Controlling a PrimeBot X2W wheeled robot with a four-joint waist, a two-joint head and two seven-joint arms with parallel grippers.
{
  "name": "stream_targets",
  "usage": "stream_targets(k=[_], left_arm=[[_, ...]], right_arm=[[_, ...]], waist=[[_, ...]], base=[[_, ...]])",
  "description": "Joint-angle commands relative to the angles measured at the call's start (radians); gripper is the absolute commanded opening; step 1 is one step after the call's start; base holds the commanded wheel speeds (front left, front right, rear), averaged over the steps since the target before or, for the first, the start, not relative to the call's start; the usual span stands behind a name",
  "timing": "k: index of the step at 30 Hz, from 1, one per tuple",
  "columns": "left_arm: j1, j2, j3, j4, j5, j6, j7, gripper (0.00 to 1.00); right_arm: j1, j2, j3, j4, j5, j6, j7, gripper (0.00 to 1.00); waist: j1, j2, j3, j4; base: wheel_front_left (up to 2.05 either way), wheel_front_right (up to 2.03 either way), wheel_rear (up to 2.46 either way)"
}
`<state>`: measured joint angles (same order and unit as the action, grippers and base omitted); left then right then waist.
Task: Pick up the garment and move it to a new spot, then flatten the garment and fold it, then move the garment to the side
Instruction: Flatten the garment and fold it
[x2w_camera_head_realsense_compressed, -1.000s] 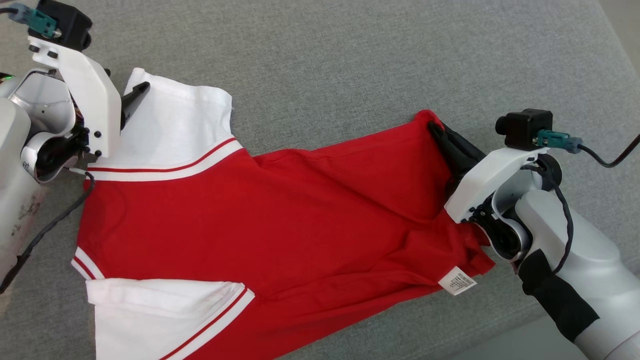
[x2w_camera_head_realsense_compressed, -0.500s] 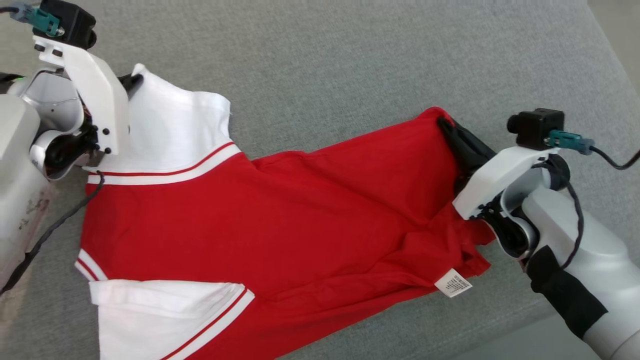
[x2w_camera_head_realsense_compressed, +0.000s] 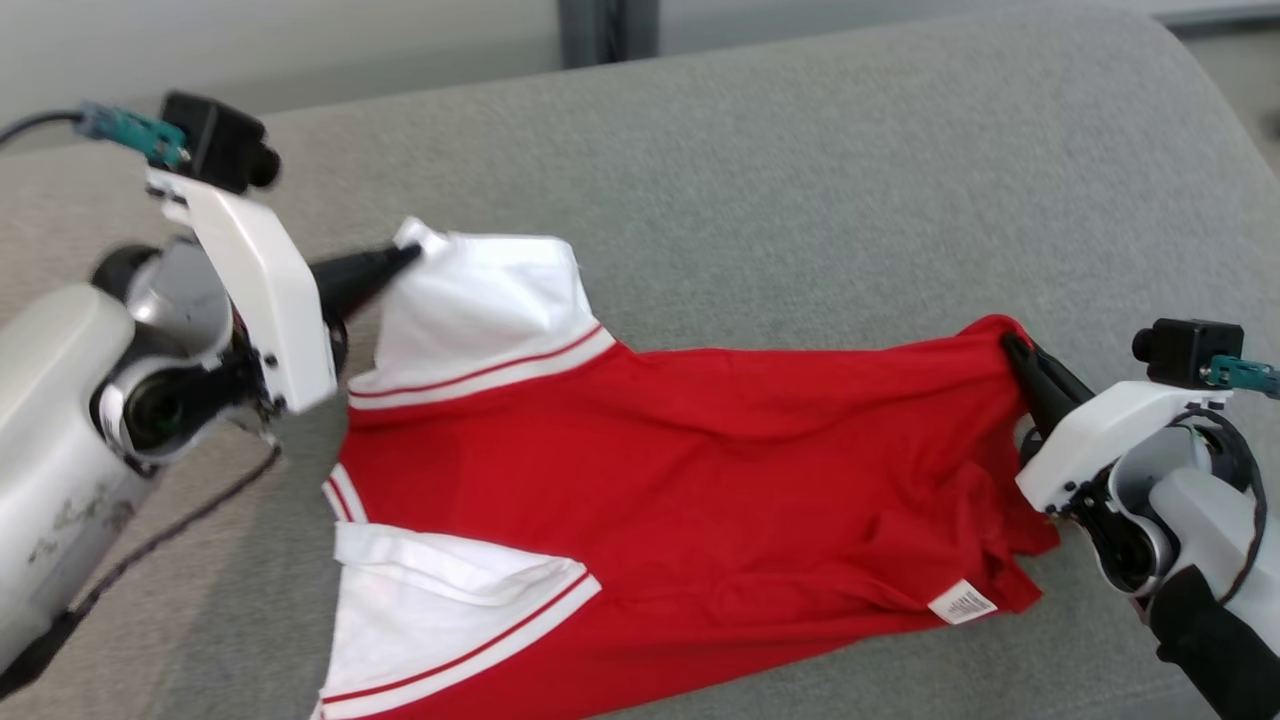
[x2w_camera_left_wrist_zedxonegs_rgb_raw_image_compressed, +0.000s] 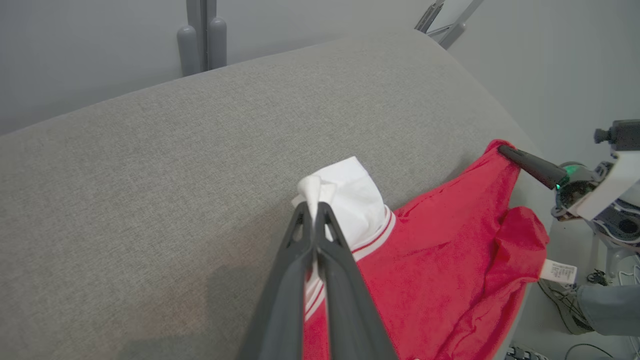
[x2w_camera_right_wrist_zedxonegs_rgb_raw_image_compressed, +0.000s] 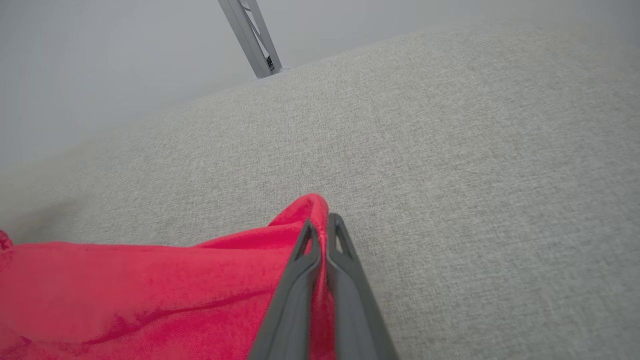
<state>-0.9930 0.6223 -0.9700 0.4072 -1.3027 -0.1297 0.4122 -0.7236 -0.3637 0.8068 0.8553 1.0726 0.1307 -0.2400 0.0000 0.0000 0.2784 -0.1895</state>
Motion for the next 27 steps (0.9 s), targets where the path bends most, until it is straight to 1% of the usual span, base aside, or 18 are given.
stream_targets(k=[1,4,5,6,7,12,15,18,27], left_arm=[[0.038,0.03,-0.013,-0.076,-0.062,-0.001,0.021,0.0],[0.075,0.077,-0.02,-0.167,-0.15,-0.001,0.061,0.0],[0.1,0.103,-0.025,-0.208,-0.209,-0.001,0.105,0.0],[0.111,0.114,-0.028,-0.226,-0.24,-0.001,0.131,0.0],[0.111,0.114,-0.028,-0.226,-0.24,-0.001,0.131,0.0],[0.154,0.165,-0.054,-0.272,-0.345,-0.001,0.269,0.0],[0.172,0.174,-0.071,-0.278,-0.363,-0.001,0.313,0.0],[0.186,0.175,-0.085,-0.269,-0.364,-0.001,0.335,0.0],[0.224,0.165,-0.123,-0.25,-0.364,-0.001,0.378,0.0]], right_arm=[[0.022,-0.022,0.0,-0.006,0.023,0.0,0.019,0.0],[0.03,-0.05,0.005,-0.028,0.047,0.0,0.054,0.0],[0.036,-0.069,0.008,-0.045,0.064,0.0,0.079,0.0],[0.039,-0.079,0.012,-0.053,0.07,0.0,0.095,0.0],[0.039,-0.079,0.012,-0.053,0.07,0.0,0.095,0.0],[0.05,-0.123,0.035,-0.092,0.101,0.0,0.186,0.0],[0.06,-0.148,0.049,-0.11,0.114,0.0,0.223,0.0],[0.063,-0.16,0.057,-0.133,0.135,0.0,0.252,0.0],[0.074,-0.188,0.083,-0.18,0.16,0.0,0.287,0.0]], waist=[[0.0,0.0,-0.073,0.064],[0.0,0.0,-0.108,0.088],[0.0,0.0,-0.126,0.101],[0.0,0.0,-0.134,0.108],[0.0,0.0,-0.134,0.108],[0.0,0.0,-0.158,0.133],[0.0,0.0,-0.166,0.144],[0.0,0.0,-0.17,0.152],[0.0,0.0,-0.17,0.16]], base=[[0.0,0.0,0.0],[0.0,0.0,0.0],[0.0,0.0,0.0],[0.0,0.0,0.0],[0.0,0.0,0.0],[0.0,0.0,0.0],[0.0,0.0,0.0],[0.0,0.0,0.0],[0.0,0.0,0.0]])
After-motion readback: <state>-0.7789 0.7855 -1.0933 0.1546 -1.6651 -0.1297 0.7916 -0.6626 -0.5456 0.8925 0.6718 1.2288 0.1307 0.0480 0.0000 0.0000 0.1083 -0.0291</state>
